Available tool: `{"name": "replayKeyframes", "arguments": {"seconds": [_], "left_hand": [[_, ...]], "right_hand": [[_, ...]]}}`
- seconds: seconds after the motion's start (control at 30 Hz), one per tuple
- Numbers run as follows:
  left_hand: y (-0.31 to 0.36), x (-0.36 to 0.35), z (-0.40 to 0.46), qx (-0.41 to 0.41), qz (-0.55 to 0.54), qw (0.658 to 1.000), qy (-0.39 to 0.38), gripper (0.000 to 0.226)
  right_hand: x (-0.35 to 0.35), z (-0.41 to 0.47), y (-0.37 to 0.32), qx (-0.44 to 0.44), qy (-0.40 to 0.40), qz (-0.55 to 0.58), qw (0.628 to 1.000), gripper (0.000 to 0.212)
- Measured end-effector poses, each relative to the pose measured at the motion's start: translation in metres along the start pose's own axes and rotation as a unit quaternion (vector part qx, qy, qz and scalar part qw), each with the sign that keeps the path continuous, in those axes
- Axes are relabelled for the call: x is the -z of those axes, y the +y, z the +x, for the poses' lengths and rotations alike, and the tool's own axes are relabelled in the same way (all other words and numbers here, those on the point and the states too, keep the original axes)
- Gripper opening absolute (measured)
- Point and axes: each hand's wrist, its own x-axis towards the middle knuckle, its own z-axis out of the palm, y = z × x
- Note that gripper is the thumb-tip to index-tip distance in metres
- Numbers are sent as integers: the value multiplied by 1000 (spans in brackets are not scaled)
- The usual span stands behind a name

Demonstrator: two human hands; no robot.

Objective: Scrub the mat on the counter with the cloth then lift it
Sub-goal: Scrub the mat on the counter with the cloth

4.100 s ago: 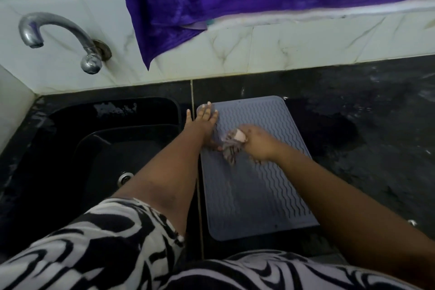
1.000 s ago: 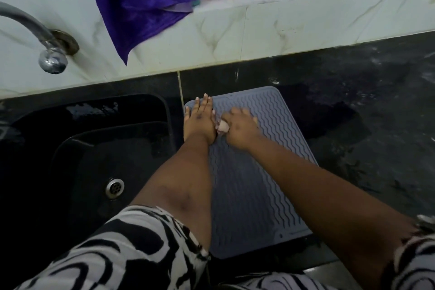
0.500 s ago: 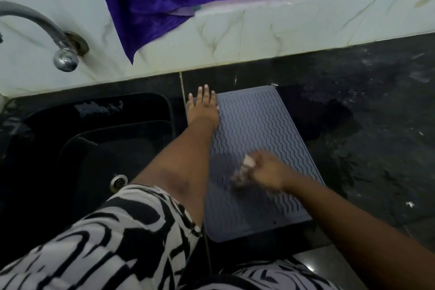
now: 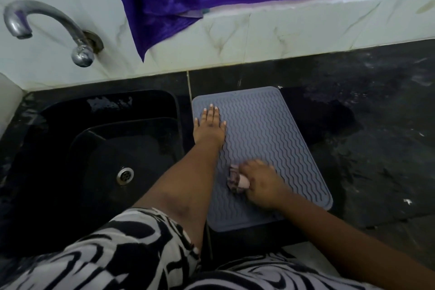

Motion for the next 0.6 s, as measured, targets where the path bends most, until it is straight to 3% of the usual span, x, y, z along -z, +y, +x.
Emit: {"name": "replayKeyframes", "arguments": {"seconds": [0.17,0.27,0.3,0.37,0.43,0.47,0.6], "left_hand": [[-1,-1,1,3,4,1000,1,58],[-2,0,-2,0,2,1000,-4,58],[-2,0,-2,-1,3,1000,-3,58],[-2,1,-2,-2,6,1000,0,58],[-2,1,-2,-1,1,1000,3,58],[-1,2,-2,2,-1,1000,3,58],[-2,1,-1,5,3,1000,6,58]], "right_hand": [[-11,-73,-6,53,-32,40,997,44],[12,-81,-10,71,-91,150,982,26],[24,-75,-13,83,-74,197,974,22],[48,-45,-16,109,38,223,968,13],[57,-4,-16,88,120,197,969,6],[56,13,-15,64,123,169,976,12],[21,30,-10,3,39,16,999,33]]}}
